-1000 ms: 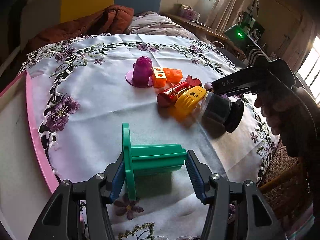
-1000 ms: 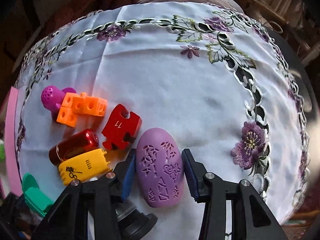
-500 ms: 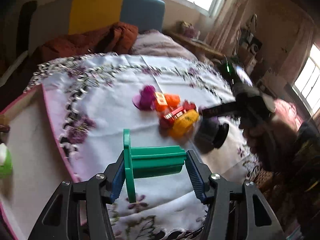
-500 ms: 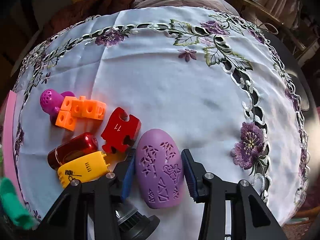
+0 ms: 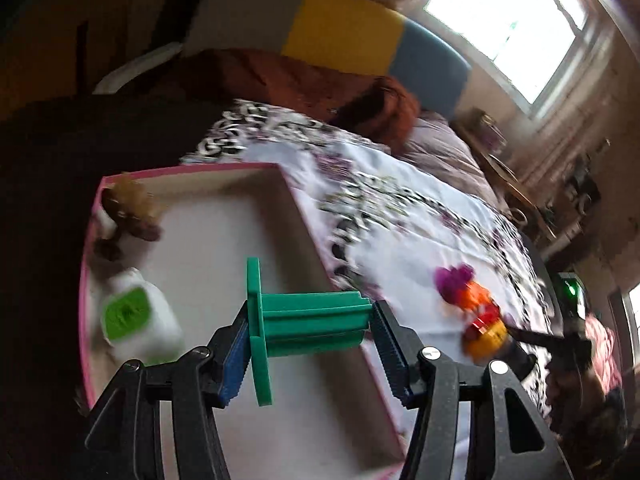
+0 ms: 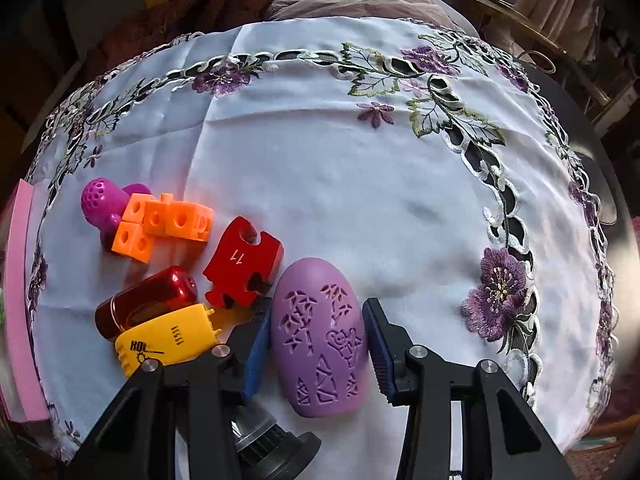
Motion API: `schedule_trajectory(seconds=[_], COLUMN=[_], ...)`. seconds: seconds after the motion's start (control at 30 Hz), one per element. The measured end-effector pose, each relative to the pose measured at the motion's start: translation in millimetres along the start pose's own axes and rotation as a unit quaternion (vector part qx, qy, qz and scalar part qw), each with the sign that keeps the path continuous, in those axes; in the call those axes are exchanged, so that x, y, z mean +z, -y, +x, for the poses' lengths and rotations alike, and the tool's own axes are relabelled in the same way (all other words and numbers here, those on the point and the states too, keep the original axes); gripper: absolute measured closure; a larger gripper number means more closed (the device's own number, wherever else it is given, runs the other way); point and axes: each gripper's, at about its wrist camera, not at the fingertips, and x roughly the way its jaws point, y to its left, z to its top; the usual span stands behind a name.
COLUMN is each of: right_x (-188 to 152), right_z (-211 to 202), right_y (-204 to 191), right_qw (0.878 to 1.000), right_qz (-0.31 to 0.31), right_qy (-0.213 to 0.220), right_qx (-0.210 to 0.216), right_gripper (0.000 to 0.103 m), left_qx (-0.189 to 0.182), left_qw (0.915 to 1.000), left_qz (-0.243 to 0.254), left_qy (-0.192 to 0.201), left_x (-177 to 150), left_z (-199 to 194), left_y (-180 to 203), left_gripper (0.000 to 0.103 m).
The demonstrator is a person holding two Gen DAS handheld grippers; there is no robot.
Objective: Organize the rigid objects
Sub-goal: 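Carry the green piece into the pink tray with left while right moves to the purple oval, then open the left tool to release the green piece in the tray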
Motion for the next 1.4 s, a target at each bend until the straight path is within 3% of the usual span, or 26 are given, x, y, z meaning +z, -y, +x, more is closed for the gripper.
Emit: schedule_trajectory(seconds=[0.27, 0.63, 0.93, 1.07, 1.2, 1.4], right_x=[1, 4, 4, 3, 3, 3], right_z=[0, -3, -1, -1, -1, -2], right_y=[-1, -4, -6, -6, -6, -5], right_qw=[1.0, 1.0, 1.0, 1.0, 1.0, 1.0], right_qz=[-0.001, -0.007, -0.009, -0.012, -0.012, -0.013], right_qy=[0.0, 0.0, 0.0, 0.001, 0.002, 0.002], right_qx=[0.0, 0.001, 0.001, 0.0, 0.0, 0.001], right_gripper=[0.058, 0.058, 0.057, 0.057, 0.057, 0.057], left_qx=[0.04, 0.084, 0.085, 0.092, 0.097, 0.079], left_qw=[0.999, 0.9959, 0.9961, 0.9952, 0.9943, 0.9959], left_qz=[-0.016, 0.013, 0.012, 0.035, 0.043, 0.039], left_qy=[-0.009, -0.032, -0.019, 0.001, -0.004, 0.016], left_x=[29, 31, 27, 20, 17, 2], left_z=[30, 60, 35, 17, 15, -13], left_y=[-30, -38, -32, -25, -23, -22], left_gripper=[0.045, 0.044, 0.044, 0.044, 0.044, 0.044])
